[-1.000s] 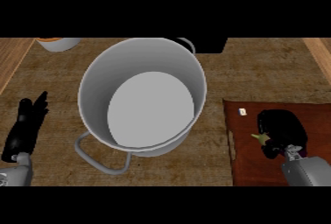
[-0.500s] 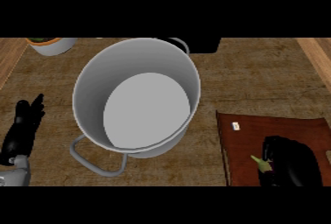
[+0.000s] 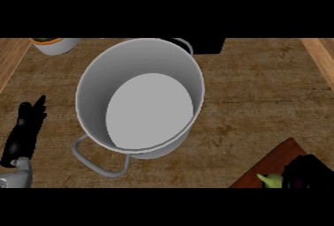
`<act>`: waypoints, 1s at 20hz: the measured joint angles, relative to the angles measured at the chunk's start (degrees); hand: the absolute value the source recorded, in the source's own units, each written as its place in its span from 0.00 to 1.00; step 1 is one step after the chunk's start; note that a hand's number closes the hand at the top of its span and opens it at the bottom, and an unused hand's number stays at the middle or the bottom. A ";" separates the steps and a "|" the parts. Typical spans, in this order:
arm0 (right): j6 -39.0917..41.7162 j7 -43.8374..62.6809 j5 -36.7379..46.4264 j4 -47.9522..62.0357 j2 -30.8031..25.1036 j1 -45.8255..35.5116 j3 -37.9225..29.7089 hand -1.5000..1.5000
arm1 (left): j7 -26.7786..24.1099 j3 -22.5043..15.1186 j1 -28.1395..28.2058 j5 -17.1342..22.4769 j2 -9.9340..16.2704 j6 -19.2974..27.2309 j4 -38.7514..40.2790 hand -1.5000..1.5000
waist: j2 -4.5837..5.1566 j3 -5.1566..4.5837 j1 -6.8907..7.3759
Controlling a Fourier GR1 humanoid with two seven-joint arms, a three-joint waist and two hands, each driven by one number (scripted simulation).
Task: Pick the eggplant from the tray and place it in the pot
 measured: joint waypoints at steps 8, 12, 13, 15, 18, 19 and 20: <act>9.54 6.62 8.64 -3.62 5.85 -16.99 10.48 1.00 | 0.09 -0.56 -0.62 -0.19 0.11 -0.84 -0.40 0.50 | 0.29 -0.07 1.27; 16.20 13.96 7.04 -2.18 7.79 -29.01 13.48 1.00 | 0.12 -0.52 -1.41 -0.04 -0.07 -0.97 -0.08 0.50 | 0.40 -0.11 1.73; 16.81 15.12 5.46 -1.25 8.00 -31.70 13.08 1.00 | 0.29 -0.86 -1.37 -0.20 -0.36 -0.92 -0.37 0.50 | 0.42 -0.10 1.91; 17.31 17.07 1.96 1.35 8.27 -36.53 12.41 1.00 | -0.03 -0.74 -2.09 -0.11 -0.22 -1.13 0.40 0.50 | 0.51 -0.12 2.13; 16.10 20.04 -3.24 6.90 8.47 -42.97 10.29 1.00 | 0.02 -1.18 -1.84 -0.41 -0.34 -1.30 0.11 0.50 | 0.55 -0.11 2.64; 15.66 21.04 -4.92 8.77 8.49 -44.79 9.73 1.00 | 0.52 -1.30 -1.95 -0.39 -0.34 -1.45 -0.21 0.50 | 0.54 -0.10 2.78; 15.28 21.75 -6.83 10.71 8.51 -46.87 8.63 1.00 | 0.37 -1.26 -2.12 -0.33 -0.33 -1.54 0.09 0.50 | 0.57 -0.11 2.88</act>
